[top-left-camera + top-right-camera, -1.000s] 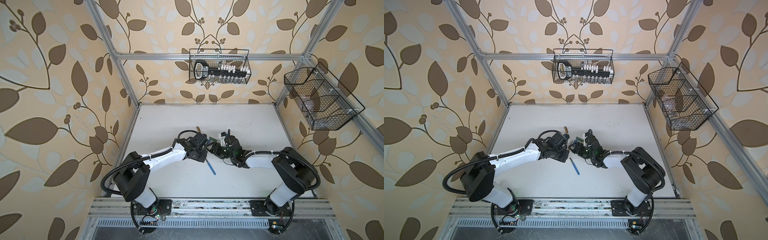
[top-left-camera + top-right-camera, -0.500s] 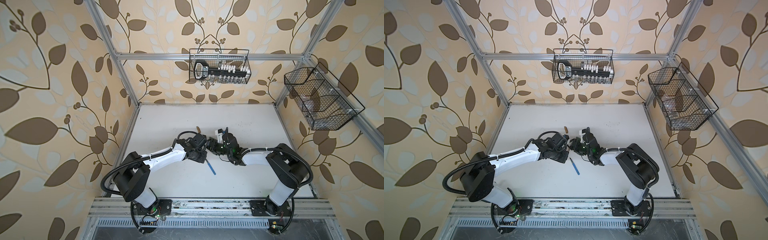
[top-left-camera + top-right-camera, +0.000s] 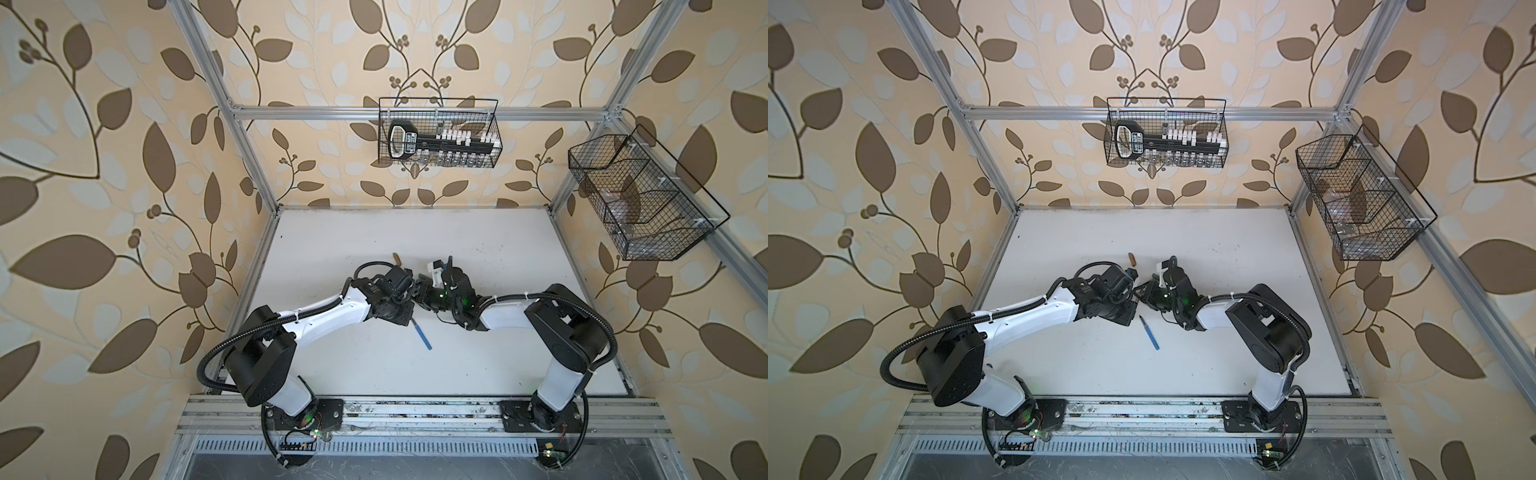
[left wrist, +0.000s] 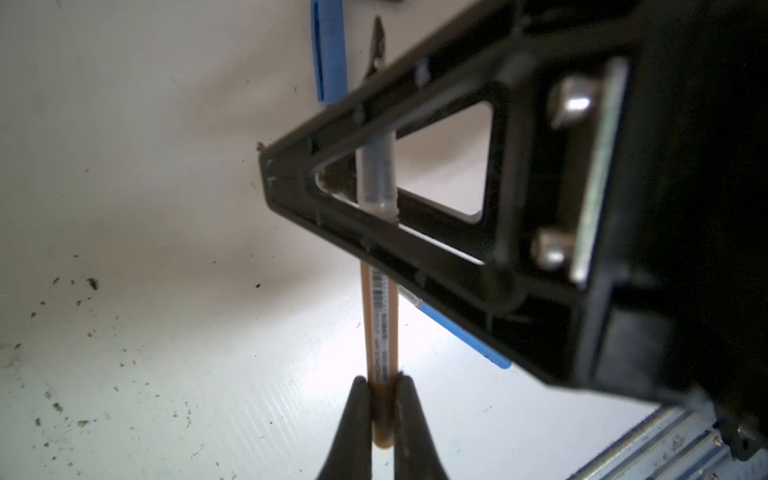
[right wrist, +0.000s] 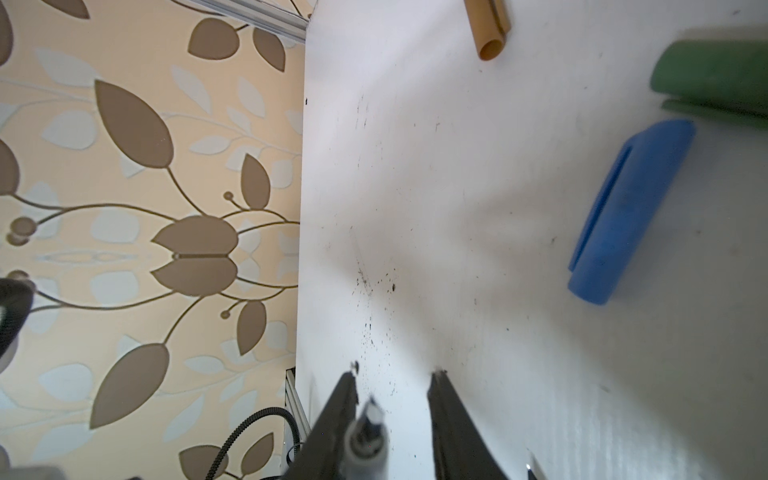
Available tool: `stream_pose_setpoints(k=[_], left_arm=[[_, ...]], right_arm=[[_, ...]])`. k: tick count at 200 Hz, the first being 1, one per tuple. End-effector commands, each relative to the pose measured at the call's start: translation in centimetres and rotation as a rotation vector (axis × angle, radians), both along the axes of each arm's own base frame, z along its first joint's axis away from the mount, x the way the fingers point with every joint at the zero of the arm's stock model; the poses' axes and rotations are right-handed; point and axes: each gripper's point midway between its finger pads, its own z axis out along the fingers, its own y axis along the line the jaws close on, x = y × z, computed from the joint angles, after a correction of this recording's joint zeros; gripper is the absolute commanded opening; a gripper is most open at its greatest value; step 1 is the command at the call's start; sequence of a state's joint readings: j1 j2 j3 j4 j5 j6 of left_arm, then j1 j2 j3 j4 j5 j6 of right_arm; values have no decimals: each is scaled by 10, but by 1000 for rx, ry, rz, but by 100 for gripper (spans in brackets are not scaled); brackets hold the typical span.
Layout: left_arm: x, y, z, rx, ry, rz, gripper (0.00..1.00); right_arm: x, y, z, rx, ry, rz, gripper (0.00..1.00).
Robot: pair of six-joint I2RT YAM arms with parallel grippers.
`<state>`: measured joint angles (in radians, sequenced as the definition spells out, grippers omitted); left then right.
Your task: Insert the pens into the pen caps
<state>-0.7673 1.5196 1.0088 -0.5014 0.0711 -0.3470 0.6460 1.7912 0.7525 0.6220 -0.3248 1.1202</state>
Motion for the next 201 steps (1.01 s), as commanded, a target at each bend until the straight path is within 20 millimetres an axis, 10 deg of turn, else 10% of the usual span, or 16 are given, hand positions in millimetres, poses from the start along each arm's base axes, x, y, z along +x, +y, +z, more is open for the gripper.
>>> stream_pose_setpoints(k=[1,49,131,201], left_arm=[[-3,-4,13,-34,-20,-6,11],[-4,0,17,-48,-38,15,28],[-13,11,103,-384,-312,54,90],[-31,-10,115,-497,-222,-72,73]], right_arm=[[4,7,4,27,-2,3,23],[5,4,10,31,-15,7,1],[-13,-19,63,42,-132,72,0],[-36,-8,107,122,-224,151,0]])
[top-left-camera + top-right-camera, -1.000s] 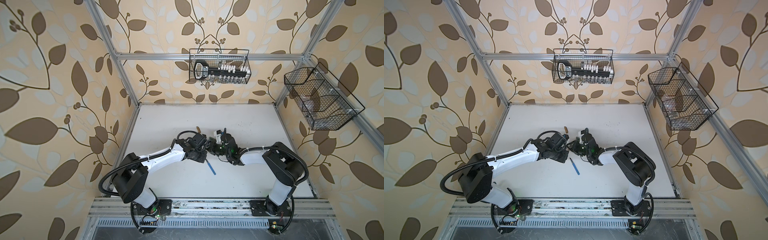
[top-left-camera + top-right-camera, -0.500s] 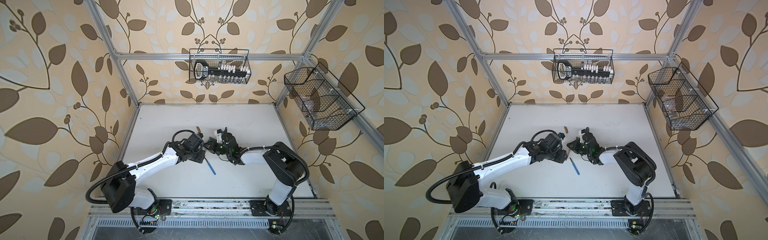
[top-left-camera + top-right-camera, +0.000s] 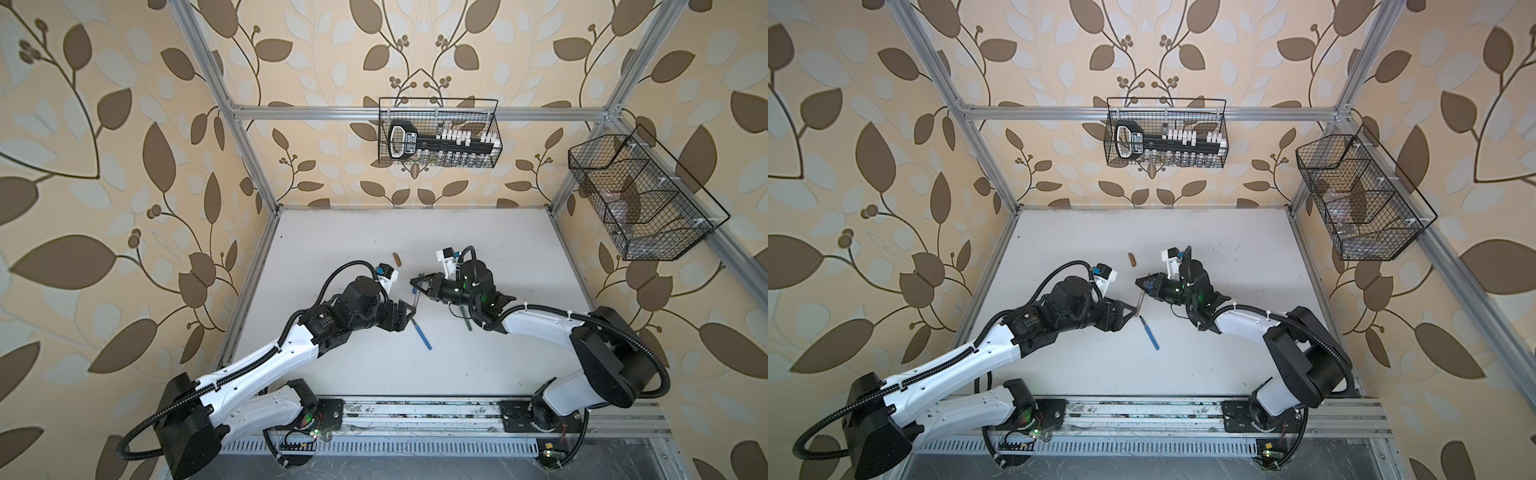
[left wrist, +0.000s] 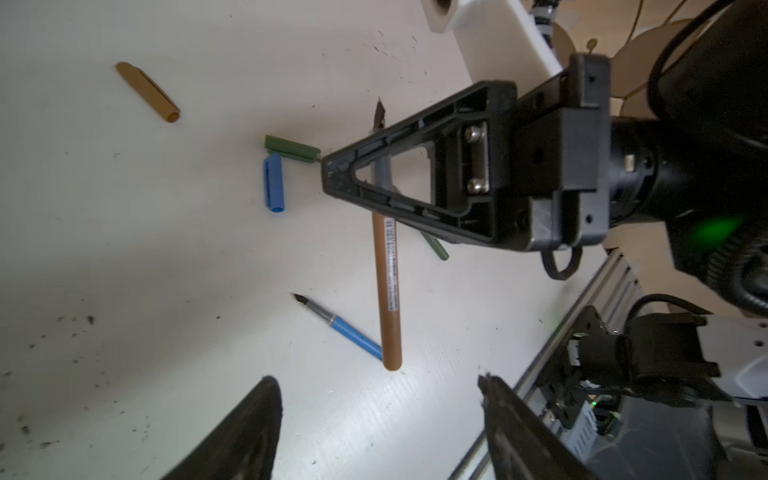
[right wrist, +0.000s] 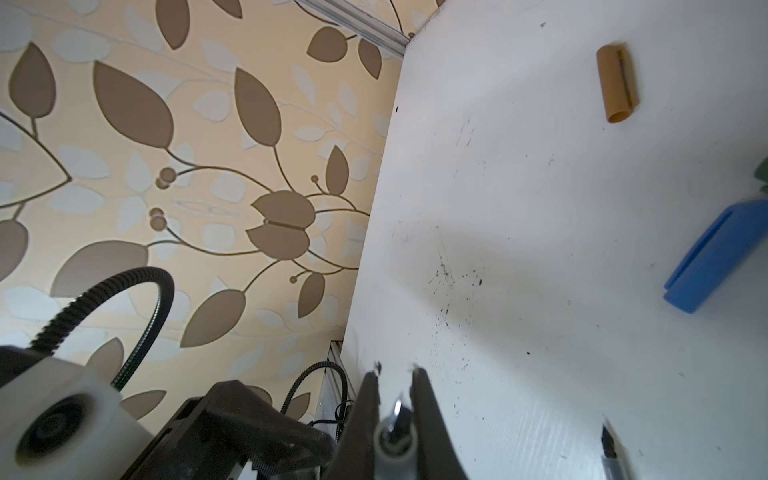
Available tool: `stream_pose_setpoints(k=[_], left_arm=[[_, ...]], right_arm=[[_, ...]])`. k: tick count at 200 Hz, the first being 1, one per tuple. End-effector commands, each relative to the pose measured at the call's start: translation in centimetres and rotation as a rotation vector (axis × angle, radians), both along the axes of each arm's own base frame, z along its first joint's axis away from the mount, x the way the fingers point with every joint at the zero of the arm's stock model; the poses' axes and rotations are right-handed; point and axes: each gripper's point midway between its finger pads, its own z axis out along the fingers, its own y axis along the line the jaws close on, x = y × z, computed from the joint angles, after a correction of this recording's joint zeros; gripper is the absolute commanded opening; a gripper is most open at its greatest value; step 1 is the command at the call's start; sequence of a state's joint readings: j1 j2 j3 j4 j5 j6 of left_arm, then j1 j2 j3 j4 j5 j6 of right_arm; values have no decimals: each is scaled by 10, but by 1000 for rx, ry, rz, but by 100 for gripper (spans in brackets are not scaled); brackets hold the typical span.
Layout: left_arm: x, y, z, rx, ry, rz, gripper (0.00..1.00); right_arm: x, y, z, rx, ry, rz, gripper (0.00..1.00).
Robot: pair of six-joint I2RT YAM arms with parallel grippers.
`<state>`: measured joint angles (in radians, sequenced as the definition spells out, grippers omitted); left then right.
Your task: Insert the pens into the pen caps
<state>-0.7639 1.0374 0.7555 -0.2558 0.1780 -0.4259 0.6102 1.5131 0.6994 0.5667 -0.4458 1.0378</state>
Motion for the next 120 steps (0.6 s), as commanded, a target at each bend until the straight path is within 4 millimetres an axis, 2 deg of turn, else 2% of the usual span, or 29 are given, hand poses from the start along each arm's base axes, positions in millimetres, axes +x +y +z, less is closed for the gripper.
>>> stream_pose_setpoints(k=[1,13,24,45,99,120], left_arm=[[0,-17,18,-73,7,-78,73],[0,-22,17,-80,30,-97,71],[0,-28,16,-100,50,-130,65],[3,-34,15,-106,84,-144,63],[4,-41,25,-140,96,-172,56],[2,-41,26,-142,97,-176,44]], right_arm=[[-12,5,18,22,-48,44,0],[-15,6,25,21,-66,50,0],[-17,5,29,21,-82,49,0],[-21,6,38,21,-108,52,0],[-30,9,39,-12,-131,63,0],[-31,10,38,-14,-129,62,0]])
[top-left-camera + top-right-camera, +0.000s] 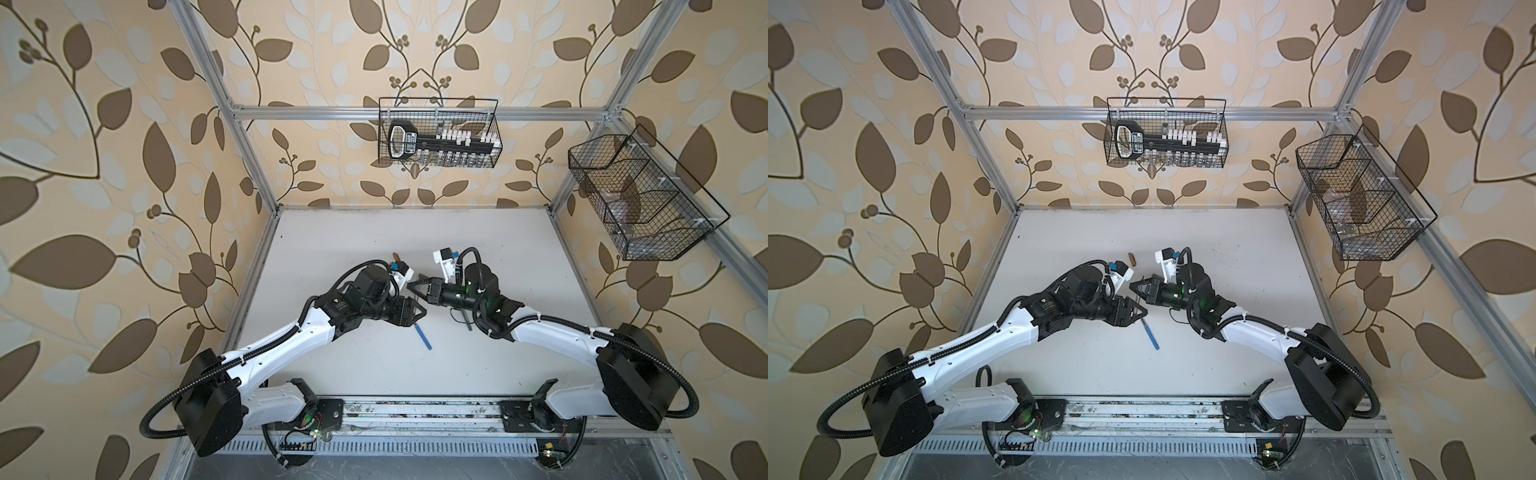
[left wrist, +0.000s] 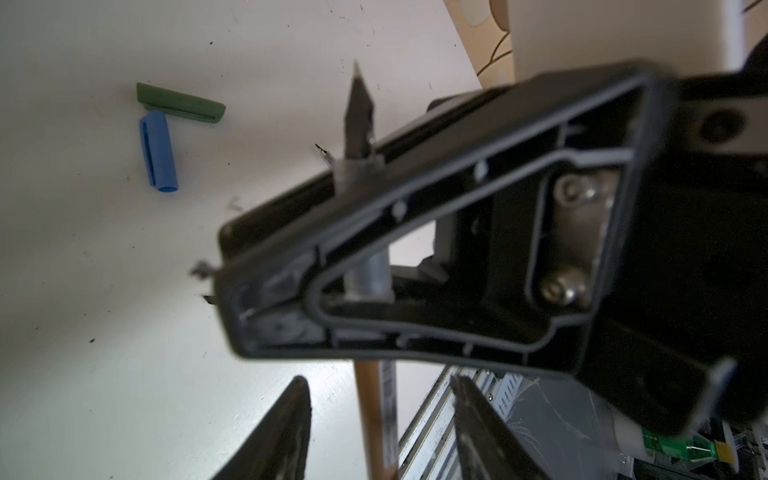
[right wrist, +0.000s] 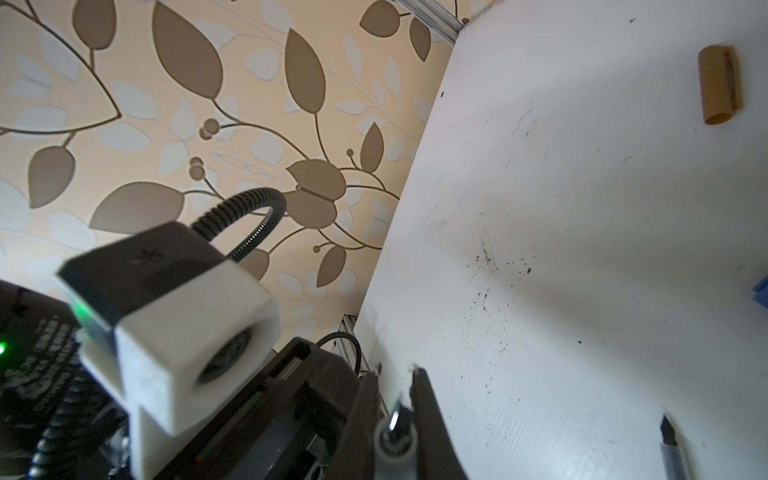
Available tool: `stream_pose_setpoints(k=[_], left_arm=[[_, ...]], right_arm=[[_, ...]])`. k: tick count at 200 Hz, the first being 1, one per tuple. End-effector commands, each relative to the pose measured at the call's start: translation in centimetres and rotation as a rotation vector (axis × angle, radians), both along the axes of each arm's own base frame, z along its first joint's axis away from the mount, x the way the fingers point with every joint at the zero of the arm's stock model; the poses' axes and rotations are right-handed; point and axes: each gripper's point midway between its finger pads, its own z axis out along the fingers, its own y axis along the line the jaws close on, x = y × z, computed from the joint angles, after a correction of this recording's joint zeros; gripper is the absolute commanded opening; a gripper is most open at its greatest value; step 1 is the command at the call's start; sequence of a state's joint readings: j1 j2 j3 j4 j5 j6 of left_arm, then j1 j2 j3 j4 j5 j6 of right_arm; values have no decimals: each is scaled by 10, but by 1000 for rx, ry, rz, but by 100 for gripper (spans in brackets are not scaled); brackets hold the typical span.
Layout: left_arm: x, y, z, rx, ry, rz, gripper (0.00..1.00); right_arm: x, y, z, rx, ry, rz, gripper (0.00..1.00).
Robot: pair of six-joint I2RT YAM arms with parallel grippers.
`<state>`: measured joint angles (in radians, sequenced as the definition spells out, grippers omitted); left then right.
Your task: Insert the pens into the pen caps
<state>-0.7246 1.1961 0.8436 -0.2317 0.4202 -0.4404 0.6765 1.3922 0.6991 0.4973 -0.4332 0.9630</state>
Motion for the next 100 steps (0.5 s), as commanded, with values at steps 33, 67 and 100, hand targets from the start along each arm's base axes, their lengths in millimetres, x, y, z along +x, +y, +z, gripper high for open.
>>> stream_pose_setpoints(k=[33,67,100], left_arm=[[1,-10,26,-78,-18,-45,42],[-1,-12,22,-77,5,-57,44],[-2,-12,26,-81,-4,-62,33]], right_arm=[[1,-2,10,25,-30,-34,0],[4,-3,16,61,-44,-51,0],[6,-5,13,51,-45,-67,0]])
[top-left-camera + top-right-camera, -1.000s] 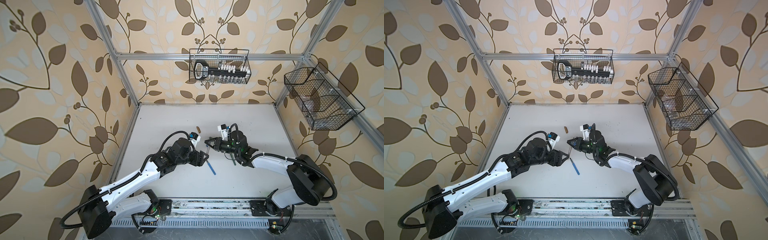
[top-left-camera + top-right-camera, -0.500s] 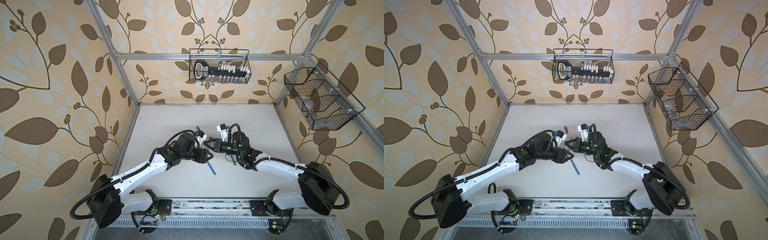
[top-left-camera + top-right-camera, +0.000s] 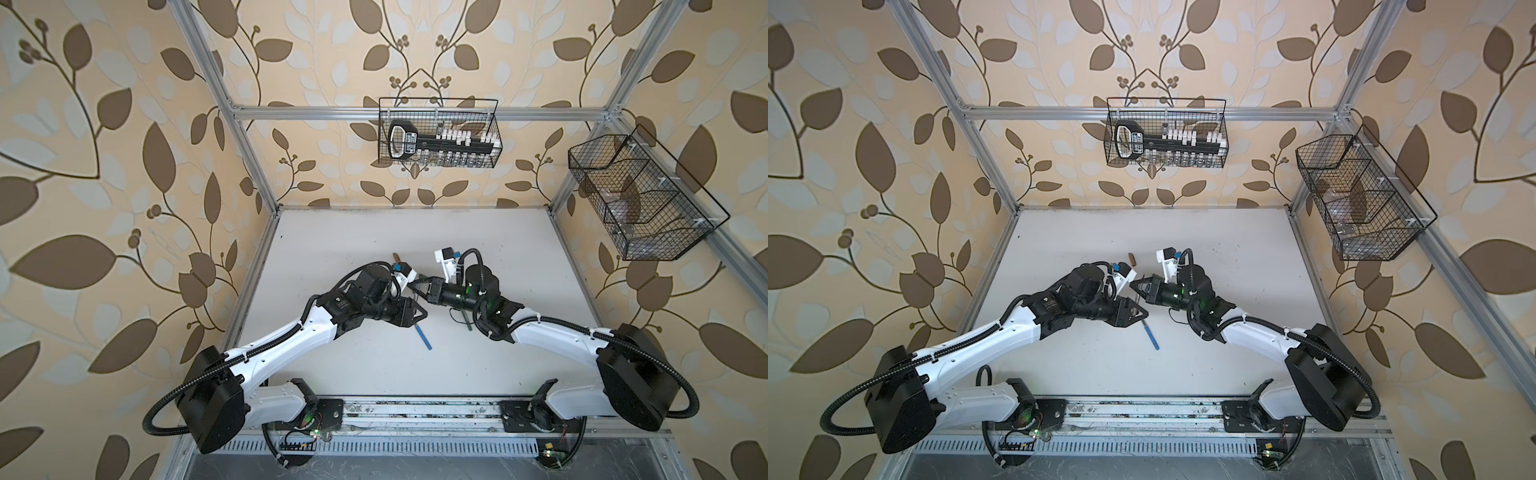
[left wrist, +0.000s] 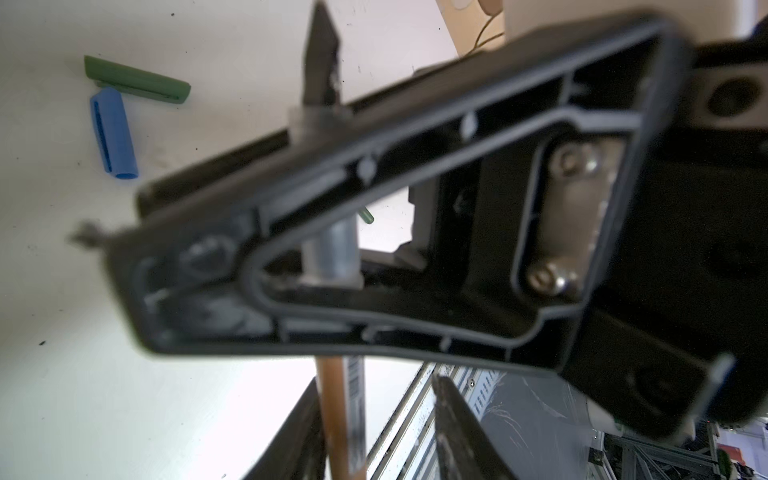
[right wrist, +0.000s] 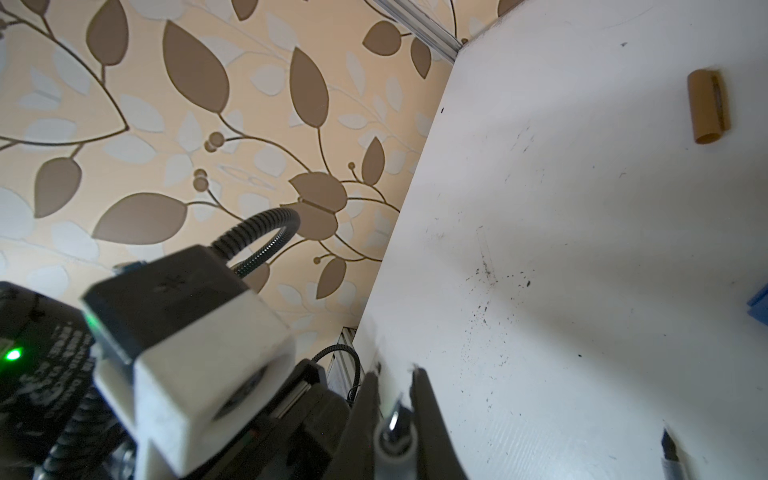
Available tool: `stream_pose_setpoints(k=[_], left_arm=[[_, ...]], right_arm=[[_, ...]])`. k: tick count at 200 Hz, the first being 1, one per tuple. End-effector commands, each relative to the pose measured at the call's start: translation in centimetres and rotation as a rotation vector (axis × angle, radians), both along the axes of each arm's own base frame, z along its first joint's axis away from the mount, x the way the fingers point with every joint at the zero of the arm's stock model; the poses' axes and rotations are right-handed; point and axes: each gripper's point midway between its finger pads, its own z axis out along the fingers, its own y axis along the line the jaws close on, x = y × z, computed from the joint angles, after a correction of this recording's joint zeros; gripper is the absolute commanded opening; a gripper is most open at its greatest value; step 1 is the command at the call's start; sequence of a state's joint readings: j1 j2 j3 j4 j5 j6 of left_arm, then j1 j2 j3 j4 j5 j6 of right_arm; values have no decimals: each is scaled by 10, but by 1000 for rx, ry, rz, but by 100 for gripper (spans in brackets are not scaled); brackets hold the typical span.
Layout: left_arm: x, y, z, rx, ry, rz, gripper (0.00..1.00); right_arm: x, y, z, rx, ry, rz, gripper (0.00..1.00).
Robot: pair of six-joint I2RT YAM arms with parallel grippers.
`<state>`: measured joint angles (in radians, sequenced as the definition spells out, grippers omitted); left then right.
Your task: Insert the pens into the pen caps
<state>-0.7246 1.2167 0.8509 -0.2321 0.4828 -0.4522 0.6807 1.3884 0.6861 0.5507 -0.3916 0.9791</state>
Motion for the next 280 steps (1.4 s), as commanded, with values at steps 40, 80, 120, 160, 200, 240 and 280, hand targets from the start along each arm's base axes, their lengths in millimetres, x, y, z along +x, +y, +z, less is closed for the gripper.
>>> stream_pose_setpoints(k=[40,80,120,160,200,240,280], left_arm=[[6,-2,31,-53,-67,-9,22],[6,-3,36,-60,-78,-15,18],[7,-2,40,-61,-90,-5,13],[8,3,41,-44,-100,13,8],[16,32,20,75,-112,148,4],[19,67,14,140,-150,295,6],[13,89,20,160,-191,357,9]], right_arm=[[0,-6,-3,-2,-11,-35,0],[-3,-6,0,-4,-24,-30,0],[-5,-5,3,-14,-43,-29,0],[-4,-5,2,-42,-51,-29,12],[5,-27,10,-261,-106,-98,49],[26,-55,22,-473,-121,-109,53],[88,-53,-2,-717,-109,-68,52]])
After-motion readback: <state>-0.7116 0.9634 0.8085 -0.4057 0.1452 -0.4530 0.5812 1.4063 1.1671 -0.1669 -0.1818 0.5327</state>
